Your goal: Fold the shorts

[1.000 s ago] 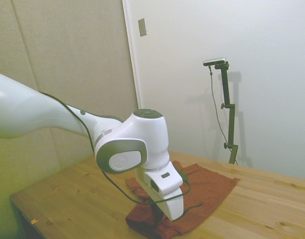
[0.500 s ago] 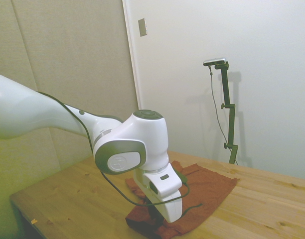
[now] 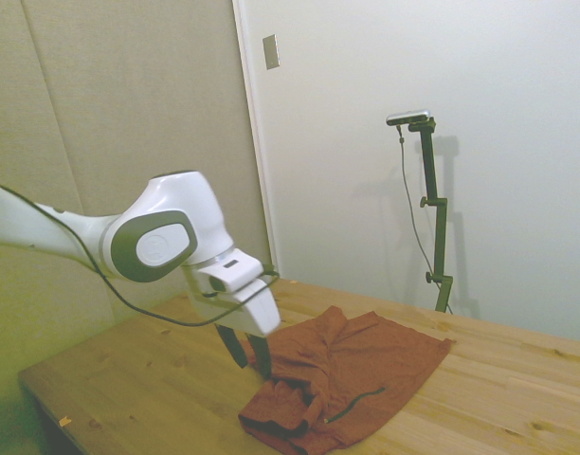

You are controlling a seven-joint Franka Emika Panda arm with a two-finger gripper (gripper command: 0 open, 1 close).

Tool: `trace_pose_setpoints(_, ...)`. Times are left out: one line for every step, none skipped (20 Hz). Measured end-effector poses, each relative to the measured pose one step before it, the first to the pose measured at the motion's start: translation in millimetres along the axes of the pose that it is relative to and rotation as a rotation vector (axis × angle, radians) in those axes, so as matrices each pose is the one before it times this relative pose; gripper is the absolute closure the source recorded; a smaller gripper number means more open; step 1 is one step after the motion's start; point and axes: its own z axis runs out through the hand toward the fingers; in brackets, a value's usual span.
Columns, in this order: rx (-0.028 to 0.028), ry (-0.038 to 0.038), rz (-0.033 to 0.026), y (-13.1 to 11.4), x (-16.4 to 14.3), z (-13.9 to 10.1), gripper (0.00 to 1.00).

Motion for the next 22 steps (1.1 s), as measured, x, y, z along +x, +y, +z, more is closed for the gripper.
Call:
trace_pose_setpoints(-0.01499,0.04640,-0.04077,-25.20,-21.46,4.06,0.00)
trace_pose_setpoints(-0.01581,0.04629,-0.04059,-22.26,-17.40,3.41,0.00)
trace_pose_setpoints(-0.01415,0.04768,-0.04219,-21.26,-14.80,2.66,0.00)
trace_pose_setpoints(-0.01267,0.04845,-0.04229,-20.60,-12.05,1.66,0.00)
trace_pose_setpoints(-0.01184,0.04578,-0.03875,-16.88,-6.93,1.70,0.00)
trace_pose_setpoints(-0.00885,0.04746,-0.03866,-14.41,-3.40,1.02,0.00)
trace_pose_setpoints(-0.00657,0.04689,-0.03466,-11.78,-1.45,0.74,0.00)
trace_pose_setpoints(-0.00886,0.04681,-0.03188,-8.45,-0.01,1.75,0.00)
trace_pose_setpoints(-0.01171,0.04771,-0.02998,-6.19,0.68,1.75,0.00)
trace_pose_setpoints(-0.01256,0.05075,-0.02626,-4.95,0.75,1.48,0.00)
trace_pose_setpoints(-0.01139,0.04845,-0.01908,-4.30,0.18,2.10,0.00)
trace_pose_setpoints(-0.00466,0.03867,-0.00879,-4.35,-1.86,3.68,0.00)
trace_pose_setpoints(0.00077,0.01935,-0.00455,-5.89,-4.76,4.89,0.00)
trace_pose_setpoints(0.00494,0.00162,-0.00459,-7.84,-6.04,5.17,0.00)
trace_pose_setpoints(0.00527,-0.00343,-0.00389,-8.14,-5.31,4.92,0.00)
trace_pose_setpoints(0.00673,-0.00535,-0.00241,-9.08,-3.81,2.89,0.00)
trace_pose_setpoints(0.00807,-0.00349,-0.00520,-9.17,-2.66,1.02,0.00)
trace_pose_setpoints(0.00603,0.00040,-0.00401,-6.83,-0.16,0.30,0.00)
trace_pose_setpoints(0.00426,0.00170,-0.00271,-4.94,0.70,0.07,0.00)
trace_pose_setpoints(0.00295,0.00332,0.00037,-3.11,1.96,-0.33,0.00)
trace_pose_setpoints(0.00141,0.00229,0.00052,-1.83,1.40,-0.17,0.00)
trace_pose_setpoints(0.00119,0.00157,-0.00036,-1.33,0.60,-0.31,0.00)
